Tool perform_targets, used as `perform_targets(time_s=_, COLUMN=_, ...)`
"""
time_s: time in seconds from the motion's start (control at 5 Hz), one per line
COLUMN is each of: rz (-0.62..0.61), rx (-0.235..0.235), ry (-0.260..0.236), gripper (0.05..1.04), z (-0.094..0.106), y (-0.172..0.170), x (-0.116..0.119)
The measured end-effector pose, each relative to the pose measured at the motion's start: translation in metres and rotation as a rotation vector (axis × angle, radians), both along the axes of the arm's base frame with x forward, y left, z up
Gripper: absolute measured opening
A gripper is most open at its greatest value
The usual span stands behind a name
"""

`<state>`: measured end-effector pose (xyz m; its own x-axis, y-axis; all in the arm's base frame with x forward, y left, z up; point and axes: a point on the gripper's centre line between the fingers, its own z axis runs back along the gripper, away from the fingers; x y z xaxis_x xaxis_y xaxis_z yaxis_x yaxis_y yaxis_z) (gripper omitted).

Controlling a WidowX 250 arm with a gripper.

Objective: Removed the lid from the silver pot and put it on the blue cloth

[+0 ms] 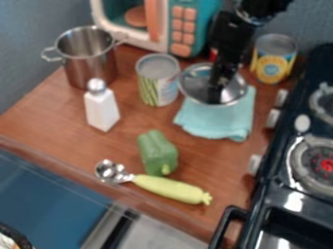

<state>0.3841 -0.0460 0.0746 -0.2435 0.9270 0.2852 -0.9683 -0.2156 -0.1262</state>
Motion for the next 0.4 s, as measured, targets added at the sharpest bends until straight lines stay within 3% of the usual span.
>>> perform_targets(time_s=0.4, rz=0.006, rx=-0.026, ry=0.007, gripper=0.269, z=-0.0098, y=-0.0132, x=0.006)
